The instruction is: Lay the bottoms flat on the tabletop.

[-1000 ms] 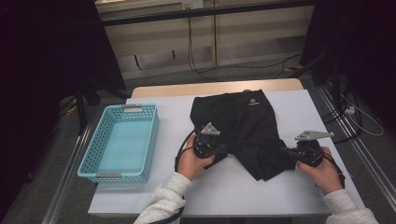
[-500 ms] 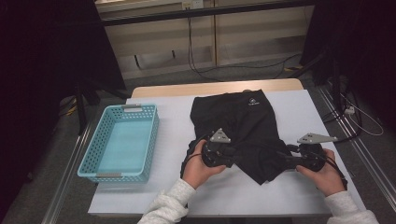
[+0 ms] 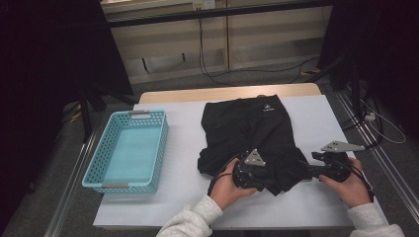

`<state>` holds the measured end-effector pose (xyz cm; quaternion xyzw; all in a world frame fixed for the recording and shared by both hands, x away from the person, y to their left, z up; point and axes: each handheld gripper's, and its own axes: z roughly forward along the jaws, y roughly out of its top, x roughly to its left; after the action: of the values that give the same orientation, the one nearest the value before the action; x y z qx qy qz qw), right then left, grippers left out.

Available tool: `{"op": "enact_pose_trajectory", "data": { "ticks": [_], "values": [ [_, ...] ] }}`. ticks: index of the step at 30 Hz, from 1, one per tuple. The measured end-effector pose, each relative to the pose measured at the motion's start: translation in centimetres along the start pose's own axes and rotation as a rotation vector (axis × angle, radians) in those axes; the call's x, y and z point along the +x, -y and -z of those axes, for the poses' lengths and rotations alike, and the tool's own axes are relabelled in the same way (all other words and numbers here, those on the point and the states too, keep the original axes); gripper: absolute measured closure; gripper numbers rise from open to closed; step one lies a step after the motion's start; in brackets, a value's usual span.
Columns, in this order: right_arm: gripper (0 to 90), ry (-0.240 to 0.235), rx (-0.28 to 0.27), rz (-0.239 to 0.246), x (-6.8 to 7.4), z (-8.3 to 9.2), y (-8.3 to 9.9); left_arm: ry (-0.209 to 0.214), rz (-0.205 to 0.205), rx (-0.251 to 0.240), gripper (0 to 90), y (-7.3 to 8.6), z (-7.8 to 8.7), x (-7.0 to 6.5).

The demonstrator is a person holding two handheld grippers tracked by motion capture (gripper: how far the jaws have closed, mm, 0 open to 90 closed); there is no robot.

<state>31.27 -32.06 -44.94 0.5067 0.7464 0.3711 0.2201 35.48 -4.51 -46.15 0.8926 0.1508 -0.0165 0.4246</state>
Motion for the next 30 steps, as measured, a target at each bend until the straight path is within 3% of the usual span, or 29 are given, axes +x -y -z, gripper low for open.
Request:
{"op": "enact_pose_trajectory", "data": {
  "ticks": [1, 2, 3, 4, 6, 10, 13, 15, 18, 19, 23, 24, 26, 28, 29, 30],
  "values": [
    [39.0, 0.001, -0.003, 0.001, 0.0, 0.0, 0.0, 0.002, -0.005, 0.008, 54.3, 0.1, -0.2, 0.0],
    [39.0, 0.0, -0.003, -0.001, 0.0, 0.0, 0.0, 0.007, 0.0, -0.014, 54.5, 0.2, -0.4, -0.2],
    [39.0, 0.002, -0.003, -0.001, 0.0, 0.1, 0.0, -0.005, -0.01, 0.007, 56.2, 0.1, -0.3, -0.4],
    [39.1, 0.001, -0.004, 0.0, -0.1, 0.1, 0.1, 0.021, -0.015, 0.015, 59.6, 0.0, -0.3, -0.4],
    [39.3, 0.008, -0.002, 0.001, -0.1, 0.2, 0.1, 0.03, -0.021, 0.031, 69.1, 0.0, -0.3, -0.7],
    [40.9, 0.021, 0.002, 0.003, -0.3, 0.3, 0.2, 0.066, 0.016, 0.066, 89.9, 0.1, -0.1, -1.0],
    [44.2, 0.025, 0.007, -0.001, -0.5, 0.3, 0.2, 0.061, 0.031, 0.1, 90.0, 0.0, 0.4, -0.8],
    [44.9, 0.025, 0.009, -0.009, -0.7, 0.4, 0.3, 0.066, 0.072, 0.099, 90.0, 0.2, 0.8, -0.5],
    [46.6, 0.028, 0.003, -0.01, -1.1, 0.6, 0.3, 0.034, 0.091, 0.107, 90.0, 0.4, 1.7, 0.0],
    [47.1, 0.029, 0.001, -0.02, -1.2, 0.8, 0.3, 0.045, 0.102, 0.097, 90.0, 0.5, 1.8, 0.2],
    [51.1, 0.009, 0.002, -0.034, -1.3, 0.8, 0.4, 0.045, 0.111, 0.091, 90.0, 0.5, 2.5, 0.6],
    [51.9, 0.008, 0.003, -0.035, -1.3, 0.7, 0.3, 0.025, 0.107, 0.096, 90.0, 0.4, 2.6, 0.6],
    [56.8, -0.004, 0.017, -0.041, -1.2, 0.4, 0.3, 0.043, 0.117, 0.084, 90.0, 0.5, 2.7, 0.8],
    [59.3, 0.006, 0.024, -0.042, -1.3, 0.0, 0.3, 0.018, 0.113, 0.092, 90.0, 0.5, 2.8, 0.9],
    [61.4, -0.017, 0.03, -0.05, -1.3, -0.2, 0.3, 0.036, 0.121, 0.081, 90.0, 0.6, 2.7, 1.0],
    [63.5, -0.031, 0.035, -0.049, -1.3, -0.3, 0.3, 0.029, 0.119, 0.083, 90.0, 0.6, 2.7, 1.1]
  ]
}}
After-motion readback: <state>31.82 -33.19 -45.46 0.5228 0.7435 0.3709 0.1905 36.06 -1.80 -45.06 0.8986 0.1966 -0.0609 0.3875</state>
